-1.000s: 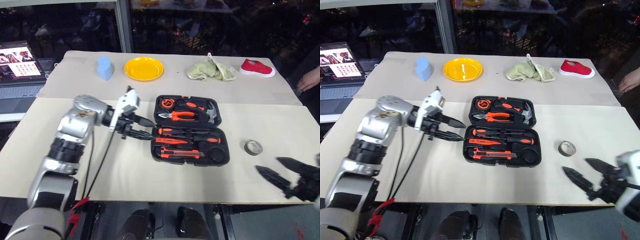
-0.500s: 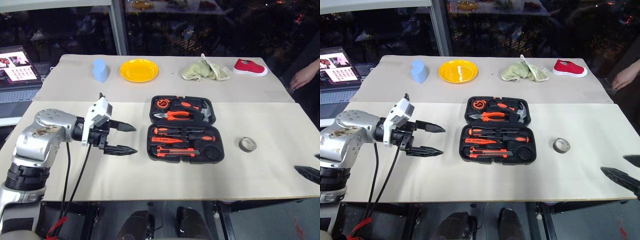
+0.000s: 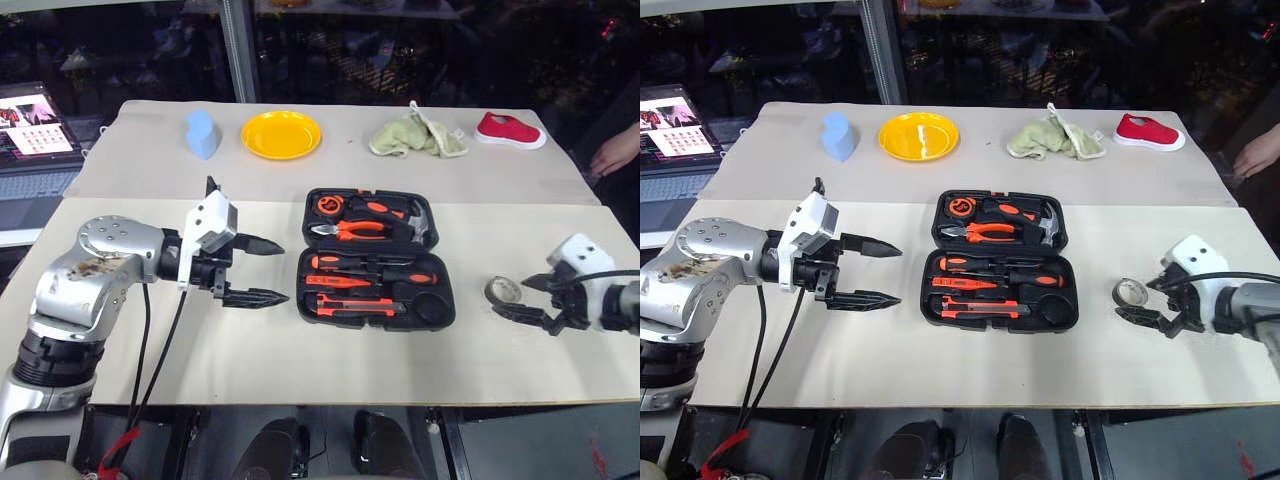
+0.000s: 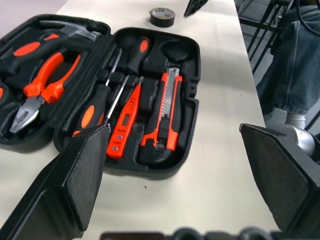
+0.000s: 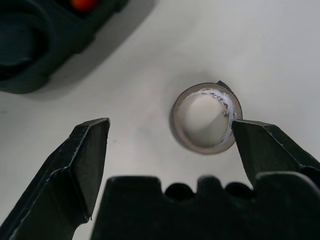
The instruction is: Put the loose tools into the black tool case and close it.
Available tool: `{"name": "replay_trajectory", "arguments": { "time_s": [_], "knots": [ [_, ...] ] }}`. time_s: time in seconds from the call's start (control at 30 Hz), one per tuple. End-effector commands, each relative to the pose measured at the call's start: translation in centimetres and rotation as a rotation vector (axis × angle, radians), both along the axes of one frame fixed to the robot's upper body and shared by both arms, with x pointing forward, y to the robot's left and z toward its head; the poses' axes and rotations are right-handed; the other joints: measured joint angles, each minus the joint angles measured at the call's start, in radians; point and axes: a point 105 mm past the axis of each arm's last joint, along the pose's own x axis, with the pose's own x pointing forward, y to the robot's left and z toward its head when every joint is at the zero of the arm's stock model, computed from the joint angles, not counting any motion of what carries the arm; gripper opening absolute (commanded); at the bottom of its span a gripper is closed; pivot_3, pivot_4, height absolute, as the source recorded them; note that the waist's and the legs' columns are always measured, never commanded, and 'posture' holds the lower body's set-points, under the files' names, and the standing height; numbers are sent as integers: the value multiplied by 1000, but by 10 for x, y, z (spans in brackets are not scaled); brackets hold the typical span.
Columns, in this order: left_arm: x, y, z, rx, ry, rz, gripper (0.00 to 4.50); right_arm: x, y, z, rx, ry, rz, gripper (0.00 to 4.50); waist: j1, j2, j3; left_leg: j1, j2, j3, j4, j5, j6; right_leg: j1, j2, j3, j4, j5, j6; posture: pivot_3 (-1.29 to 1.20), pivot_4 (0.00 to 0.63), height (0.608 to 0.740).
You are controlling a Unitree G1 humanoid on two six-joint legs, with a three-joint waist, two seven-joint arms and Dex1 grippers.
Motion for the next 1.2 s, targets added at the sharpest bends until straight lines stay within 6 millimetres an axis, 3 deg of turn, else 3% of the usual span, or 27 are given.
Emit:
{"name": "replay_trajectory", "arguments": {
  "time_s": [0.03,0.13,0.5,0.57,0.67,0.77,0.97,1.2],
  "knots": [
    [-3,-4,13,-11,-60,-12,4454,9,0,1,-18,-7,24,4500,-2,0,0,0,0,0,0,0,0,0,0,0,0,0,0,0,150,740],
    [-3,-5,13,-13,-66,-9,4500,14,4,-5,2,4,26,3821,-5,0,0,0,0,0,0,1,-1,0,1,0,1,0,0,0,150,740],
    [-1,-6,16,-7,-83,-10,4500,16,13,-10,45,-27,32,92,-4,0,0,1,0,0,0,1,-1,1,6,1,2,1,-1,0,150,740],
    [1,-6,17,-3,-87,-17,4500,13,18,5,72,-58,53,32,-4,0,0,1,0,0,0,1,-2,1,6,1,2,1,-1,0,150,740],
    [3,-7,15,8,-91,-29,4500,3,43,39,183,-105,166,32,-5,1,0,1,0,0,0,1,-2,0,7,2,2,1,-1,0,150,740],
    [3,-8,12,16,-93,-42,4500,-8,69,51,211,-106,271,32,-8,1,0,1,1,0,0,1,-2,0,7,2,2,1,-1,0,150,740],
    [2,-13,8,28,-90,-67,4500,-32,119,40,171,-40,474,32,-5,1,0,1,2,0,0,1,-2,0,7,2,1,1,-2,0,150,740],
    [2,-14,8,33,-94,-72,4500,-27,124,14,88,5,460,32,-4,1,0,0,1,0,0,1,-1,-1,7,1,1,1,-1,0,150,740]
  ]
}}
